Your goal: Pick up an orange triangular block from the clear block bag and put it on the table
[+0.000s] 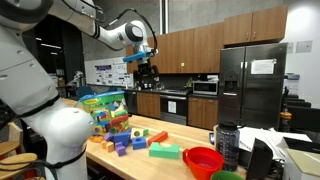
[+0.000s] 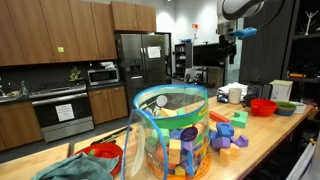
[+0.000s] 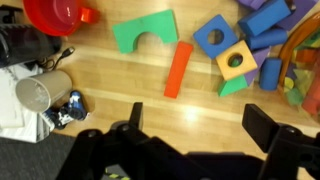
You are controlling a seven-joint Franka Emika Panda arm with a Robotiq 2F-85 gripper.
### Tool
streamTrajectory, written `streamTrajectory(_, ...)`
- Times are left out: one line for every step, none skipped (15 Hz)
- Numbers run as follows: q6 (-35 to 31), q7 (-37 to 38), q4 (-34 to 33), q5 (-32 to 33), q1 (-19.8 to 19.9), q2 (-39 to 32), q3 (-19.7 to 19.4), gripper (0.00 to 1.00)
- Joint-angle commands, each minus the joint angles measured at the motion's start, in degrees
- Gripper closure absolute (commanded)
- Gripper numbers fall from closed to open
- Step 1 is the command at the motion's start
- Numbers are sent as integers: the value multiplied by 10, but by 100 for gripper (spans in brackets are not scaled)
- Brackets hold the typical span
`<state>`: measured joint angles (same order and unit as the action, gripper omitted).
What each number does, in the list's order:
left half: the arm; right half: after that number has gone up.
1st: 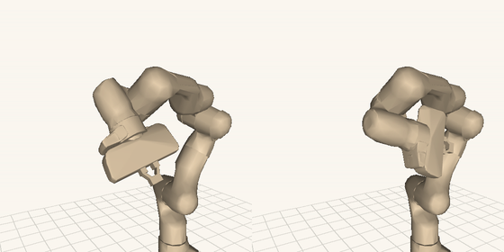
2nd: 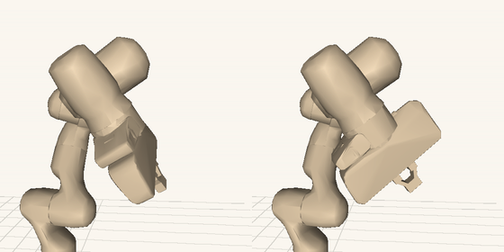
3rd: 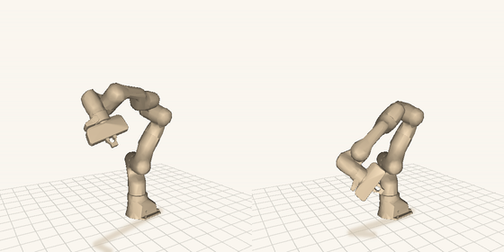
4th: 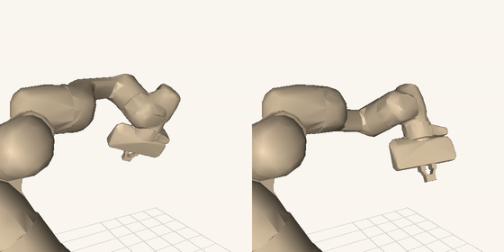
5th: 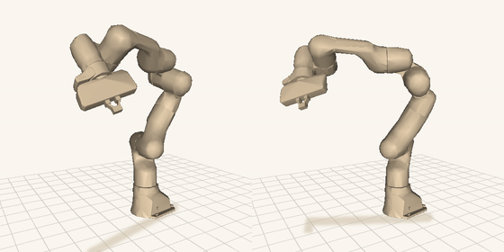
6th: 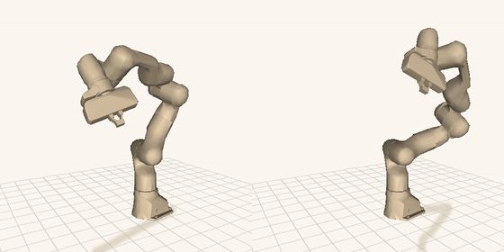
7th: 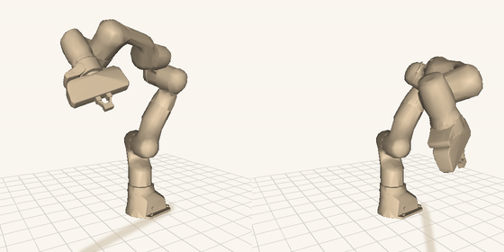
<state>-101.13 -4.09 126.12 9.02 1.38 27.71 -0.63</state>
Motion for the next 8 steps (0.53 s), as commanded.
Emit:
streamTrajectory(-15,-14,-105,-7,-12,-51,0,0)
streamTrajectory(-24,-16,-125,-16,-18,-62,2,0)
streamTrajectory(-34,-21,-138,-24,-26,-71,6,0)
streamTrajectory(-40,-27,-148,-33,-34,-80,11,0)
streamTrajectory(-49,-32,-153,-44,-43,-88,17,0)
streamTrajectory(-58,-36,-155,-54,-52,-95,22,0)
streamTrajectory(-66,-41,-154,-64,-61,-101,28,0)
streamTrajectory(-72,-49,-154,-73,-70,-108,34,0)
